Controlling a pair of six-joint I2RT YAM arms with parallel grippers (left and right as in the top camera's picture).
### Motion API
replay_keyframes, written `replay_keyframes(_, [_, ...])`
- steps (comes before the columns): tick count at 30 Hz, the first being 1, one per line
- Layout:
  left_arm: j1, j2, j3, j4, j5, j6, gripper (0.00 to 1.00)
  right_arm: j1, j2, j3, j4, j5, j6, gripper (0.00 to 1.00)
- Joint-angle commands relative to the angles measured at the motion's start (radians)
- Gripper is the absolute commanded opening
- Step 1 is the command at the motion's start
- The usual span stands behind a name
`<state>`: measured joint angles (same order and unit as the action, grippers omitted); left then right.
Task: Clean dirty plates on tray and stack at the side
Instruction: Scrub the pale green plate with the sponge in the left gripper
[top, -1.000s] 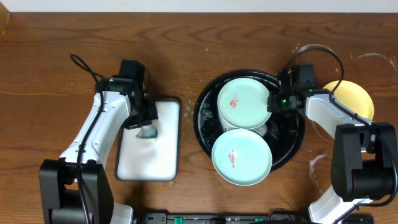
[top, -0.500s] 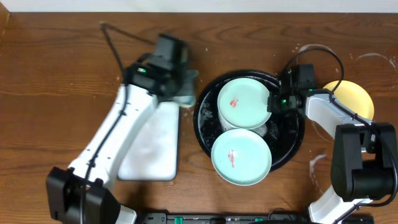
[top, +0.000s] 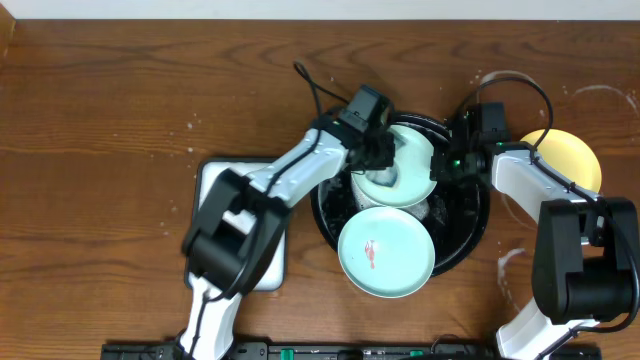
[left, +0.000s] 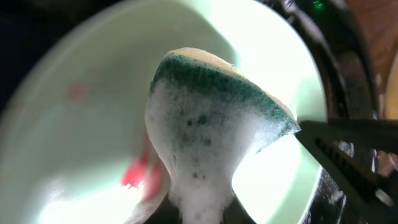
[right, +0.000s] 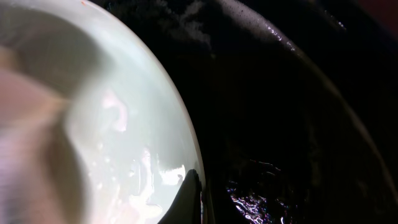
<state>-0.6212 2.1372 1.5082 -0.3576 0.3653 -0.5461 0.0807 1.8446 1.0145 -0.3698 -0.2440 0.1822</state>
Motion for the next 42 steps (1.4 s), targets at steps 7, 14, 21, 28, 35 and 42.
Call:
replay_keyframes(7, [-0.025,0.133,0.048,-0.009,0.007,-0.036,0.07,0.0,0.018,-0.021,-0.024,0.037,-0.003,0.01])
replay_keyframes(14, [0.028,0.138,0.048,-0.085,-0.422,0.134,0.08,0.0,0.018,-0.021,-0.04,0.037,-0.004,0.01])
replay_keyframes(21, [0.029,0.137,0.049,-0.043,-0.693,0.357,0.07,0.0,0.018,-0.021,-0.043,0.038,-0.004,0.01])
replay_keyframes(28, [0.013,0.137,0.049,-0.085,-0.68,0.373,0.07,0.0,0.018,-0.021,-0.043,0.038,-0.004,0.01])
replay_keyframes(35, [-0.026,0.137,0.059,-0.278,-0.61,0.313,0.07,0.0,0.018,-0.021,-0.041,0.038,-0.003,0.01])
replay_keyframes(42, [-0.023,0.137,0.063,-0.256,-0.469,0.313,0.08,0.0,0.018,-0.021,-0.041,0.038,-0.003,0.01])
